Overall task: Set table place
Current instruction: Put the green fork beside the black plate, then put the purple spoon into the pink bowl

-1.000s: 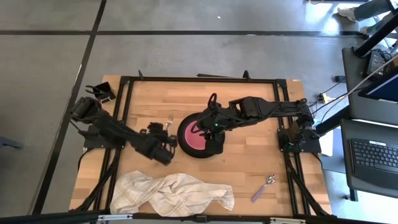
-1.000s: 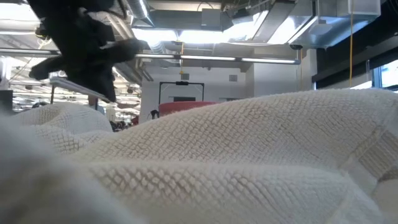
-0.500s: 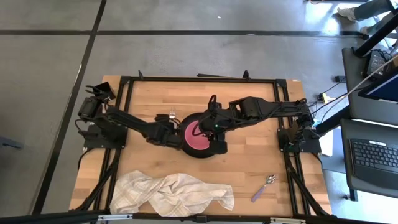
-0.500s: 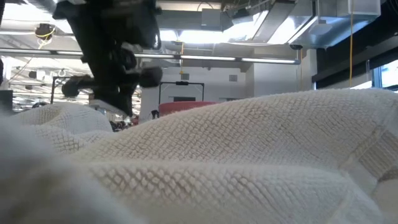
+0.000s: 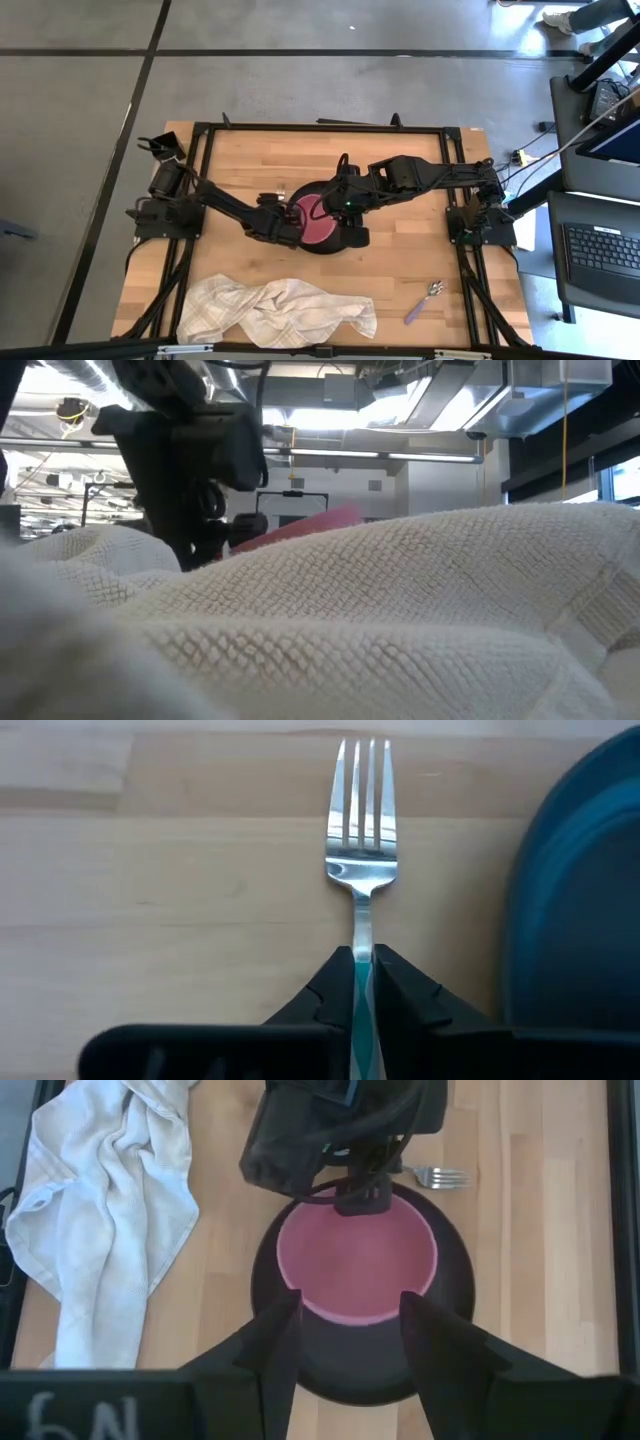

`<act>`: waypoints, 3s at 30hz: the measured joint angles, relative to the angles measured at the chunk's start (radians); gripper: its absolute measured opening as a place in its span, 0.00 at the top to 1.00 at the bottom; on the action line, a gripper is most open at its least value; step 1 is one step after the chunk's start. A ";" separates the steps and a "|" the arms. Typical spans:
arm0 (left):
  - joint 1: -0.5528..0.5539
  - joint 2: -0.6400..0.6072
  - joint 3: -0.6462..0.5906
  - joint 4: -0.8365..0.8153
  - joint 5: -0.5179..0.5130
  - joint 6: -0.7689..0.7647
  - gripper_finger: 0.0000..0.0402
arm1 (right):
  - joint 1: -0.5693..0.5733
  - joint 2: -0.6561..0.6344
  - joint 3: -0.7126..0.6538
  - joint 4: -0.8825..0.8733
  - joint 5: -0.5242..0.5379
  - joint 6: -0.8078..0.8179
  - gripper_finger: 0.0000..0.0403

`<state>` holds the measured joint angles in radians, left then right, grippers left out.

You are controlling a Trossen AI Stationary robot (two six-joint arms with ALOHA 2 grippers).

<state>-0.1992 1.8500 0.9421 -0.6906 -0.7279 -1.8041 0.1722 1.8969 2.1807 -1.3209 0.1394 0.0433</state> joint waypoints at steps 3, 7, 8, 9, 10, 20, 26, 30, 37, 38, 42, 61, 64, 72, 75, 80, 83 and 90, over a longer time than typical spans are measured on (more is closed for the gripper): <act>0.000 0.010 0.000 0.002 0.014 -0.016 0.90 | 0.000 0.000 0.000 -0.001 0.000 0.003 0.58; -0.010 -0.008 0.000 0.008 -0.001 -0.010 0.92 | 0.000 0.000 0.000 -0.001 0.000 0.002 0.58; -0.012 -0.011 0.000 0.007 -0.004 0.002 0.94 | 0.000 0.000 0.000 -0.001 0.000 0.002 0.58; -0.012 -0.013 0.000 0.007 -0.007 0.010 0.95 | 0.000 0.000 0.000 -0.001 0.000 0.002 0.58; -0.012 -0.013 0.000 0.007 -0.010 0.013 0.96 | 0.000 0.000 0.000 -0.001 0.000 0.003 0.58; 0.022 -0.013 0.000 0.007 -0.016 0.040 0.79 | 0.000 0.000 0.000 0.000 0.000 0.008 0.58; 0.038 -0.013 0.000 0.026 -0.010 0.085 0.71 | 0.000 0.000 0.000 0.000 0.000 0.008 0.58; 0.037 -0.042 0.000 0.027 -0.014 0.099 0.70 | 0.000 0.000 0.000 0.000 0.000 0.008 0.58; 0.037 -0.181 0.002 0.021 -0.083 0.188 0.74 | 0.000 0.000 0.000 0.000 0.000 0.008 0.58; 0.037 -0.202 0.002 0.027 -0.095 0.195 0.74 | 0.000 0.000 0.000 0.000 0.000 0.008 0.58; 0.037 -0.280 0.002 0.029 -0.110 0.253 0.76 | 0.000 0.000 0.000 0.000 0.000 0.012 0.58; 0.037 -0.752 0.002 0.058 -0.129 0.772 0.84 | 0.002 0.000 0.000 0.094 -0.092 0.108 0.58; 0.037 -0.801 0.002 0.057 -0.129 0.851 0.86 | 0.002 0.000 0.000 0.172 -0.140 0.105 0.58; 0.037 -0.840 0.002 0.047 -0.123 0.947 0.90 | 0.002 -0.014 -0.002 0.159 -0.174 0.248 0.58; 0.037 -0.839 0.002 0.045 -0.100 0.951 0.92 | 0.001 -0.050 -0.001 0.008 -0.300 0.424 0.58; 0.037 -0.836 0.002 0.045 -0.066 0.951 0.94 | 0.036 -0.068 -0.001 -0.234 -0.327 0.652 0.58; 0.037 -0.836 0.002 0.027 -0.066 0.952 0.95 | 0.081 -0.074 -0.021 -0.240 -0.263 0.683 0.58; 0.037 -0.836 0.002 -0.059 -0.037 0.950 0.95 | 0.186 -0.060 -0.127 -0.248 -0.275 0.764 0.58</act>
<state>-0.1623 1.0142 0.9440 -0.7495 -0.7654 -0.8542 0.3580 1.8366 2.0540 -1.5687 -0.1358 0.8071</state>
